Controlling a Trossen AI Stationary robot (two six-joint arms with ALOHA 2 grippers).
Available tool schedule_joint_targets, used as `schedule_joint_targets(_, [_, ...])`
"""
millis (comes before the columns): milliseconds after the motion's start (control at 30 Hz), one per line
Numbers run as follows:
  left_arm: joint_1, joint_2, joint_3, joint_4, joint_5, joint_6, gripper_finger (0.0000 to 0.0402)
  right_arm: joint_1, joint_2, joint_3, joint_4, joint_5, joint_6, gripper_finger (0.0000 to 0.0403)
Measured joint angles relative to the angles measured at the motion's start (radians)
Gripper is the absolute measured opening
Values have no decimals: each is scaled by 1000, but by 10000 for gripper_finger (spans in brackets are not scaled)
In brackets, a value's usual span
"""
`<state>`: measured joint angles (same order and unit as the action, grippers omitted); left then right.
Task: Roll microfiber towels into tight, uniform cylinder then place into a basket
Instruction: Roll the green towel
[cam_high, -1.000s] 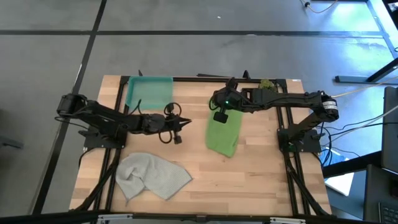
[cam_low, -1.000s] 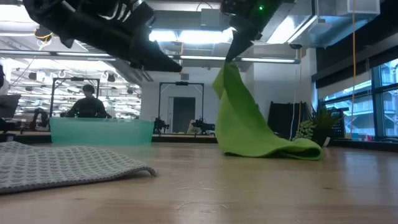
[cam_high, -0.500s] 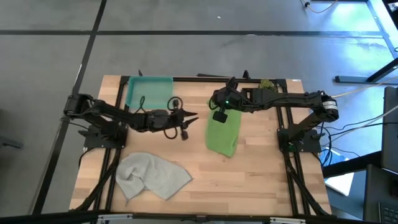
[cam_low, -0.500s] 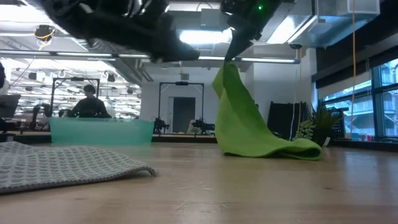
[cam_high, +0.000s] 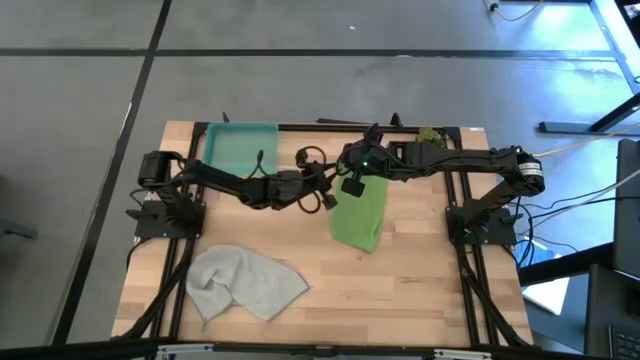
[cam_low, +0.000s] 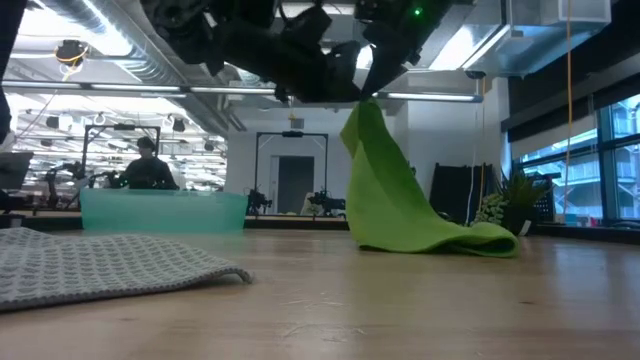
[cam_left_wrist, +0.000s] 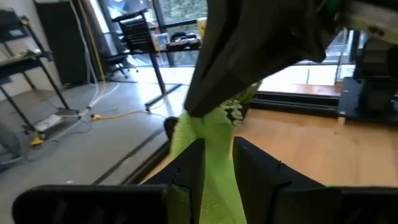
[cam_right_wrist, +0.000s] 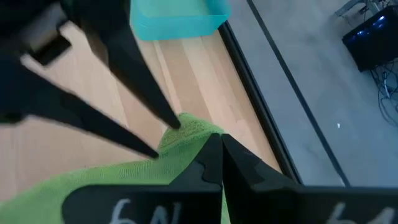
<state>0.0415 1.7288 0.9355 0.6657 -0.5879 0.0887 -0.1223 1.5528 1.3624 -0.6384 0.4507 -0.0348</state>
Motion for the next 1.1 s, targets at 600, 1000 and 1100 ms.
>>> schedule_joint_targets(600, [55, 35, 5, 1, -19, -113, 76, 0, 0, 0, 7, 0, 4, 0])
schedule_joint_targets(1000, [57, 61, 4, 26, -13, -100, 76, 0, 0, 0, 59, 1, 4, 0])
schedule_joint_targets(1100, [57, 85, 12, 40, -32, -89, 76, 0, 0, 0, 69, 1, 3, 0])
